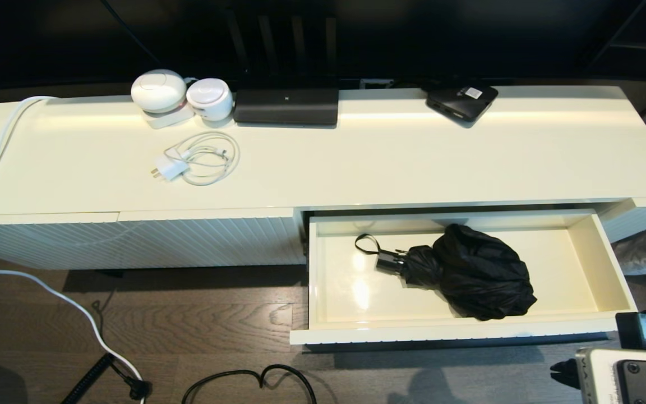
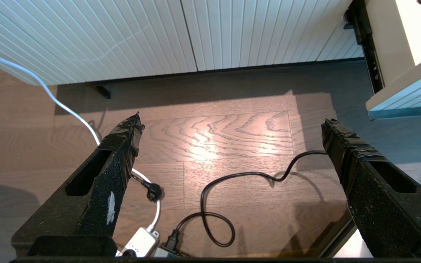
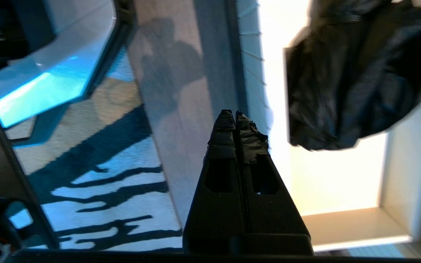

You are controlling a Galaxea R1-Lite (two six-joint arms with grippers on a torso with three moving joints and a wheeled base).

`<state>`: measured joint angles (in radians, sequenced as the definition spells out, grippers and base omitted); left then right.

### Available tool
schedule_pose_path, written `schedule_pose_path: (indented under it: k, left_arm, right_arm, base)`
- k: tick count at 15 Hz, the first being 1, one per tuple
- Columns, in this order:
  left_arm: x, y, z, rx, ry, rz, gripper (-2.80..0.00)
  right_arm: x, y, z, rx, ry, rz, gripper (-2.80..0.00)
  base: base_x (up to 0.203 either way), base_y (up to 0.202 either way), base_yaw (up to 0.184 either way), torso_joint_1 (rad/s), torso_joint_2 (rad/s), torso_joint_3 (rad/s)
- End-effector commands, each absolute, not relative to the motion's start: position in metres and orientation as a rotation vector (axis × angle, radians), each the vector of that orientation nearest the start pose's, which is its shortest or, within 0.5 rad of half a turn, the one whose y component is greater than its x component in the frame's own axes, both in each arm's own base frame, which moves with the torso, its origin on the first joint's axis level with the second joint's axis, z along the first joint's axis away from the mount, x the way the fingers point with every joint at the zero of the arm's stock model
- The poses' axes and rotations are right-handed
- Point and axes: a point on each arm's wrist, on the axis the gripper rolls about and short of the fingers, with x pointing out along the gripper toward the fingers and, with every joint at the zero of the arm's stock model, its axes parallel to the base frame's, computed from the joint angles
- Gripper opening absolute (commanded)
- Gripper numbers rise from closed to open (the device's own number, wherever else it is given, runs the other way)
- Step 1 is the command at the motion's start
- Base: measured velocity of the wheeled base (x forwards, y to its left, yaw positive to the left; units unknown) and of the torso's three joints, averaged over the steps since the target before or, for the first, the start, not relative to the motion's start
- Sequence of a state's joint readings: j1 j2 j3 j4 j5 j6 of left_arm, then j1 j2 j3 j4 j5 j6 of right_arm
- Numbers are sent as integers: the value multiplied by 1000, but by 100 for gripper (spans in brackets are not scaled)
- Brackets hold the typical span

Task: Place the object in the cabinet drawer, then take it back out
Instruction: Close the drawer

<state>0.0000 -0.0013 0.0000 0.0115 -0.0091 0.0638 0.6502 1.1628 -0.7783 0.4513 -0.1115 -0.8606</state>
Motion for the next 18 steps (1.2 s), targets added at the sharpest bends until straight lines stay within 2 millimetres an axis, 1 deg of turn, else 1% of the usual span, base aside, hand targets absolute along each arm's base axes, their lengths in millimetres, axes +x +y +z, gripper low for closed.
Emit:
schedule_pose_path:
  k: [1, 7, 9, 12, 15, 18]
  left_arm:
    - [-23, 0, 74, 64, 12, -10, 0]
    - [-23, 0, 74, 64, 11, -10, 0]
    - [-23, 0, 74, 64, 12, -10, 0]
    - [-23, 0, 74, 64, 11, -10, 0]
    - [-23, 0, 74, 64, 11, -10, 0]
    - [-23, 0, 74, 64, 11, -10, 0]
  right_arm:
    - [118, 92, 189, -1128, 583, 875, -280]
    - [139, 108, 149, -1122, 576, 858, -280]
    - [142, 111, 142, -1120, 566, 848, -280]
    - [142, 110, 138, -1118, 550, 832, -280]
    - [140, 106, 132, -1149, 541, 737, -280]
    - [139, 105, 136, -1159, 510, 667, -280]
  base:
    - [0, 0, 0, 0, 0, 0]
    - [0, 0, 0, 0, 0, 0]
    - [0, 0, 0, 0, 0, 0]
    - [0, 0, 0, 0, 0, 0]
    - [0, 0, 0, 0, 0, 0]
    - [0, 0, 0, 0, 0, 0]
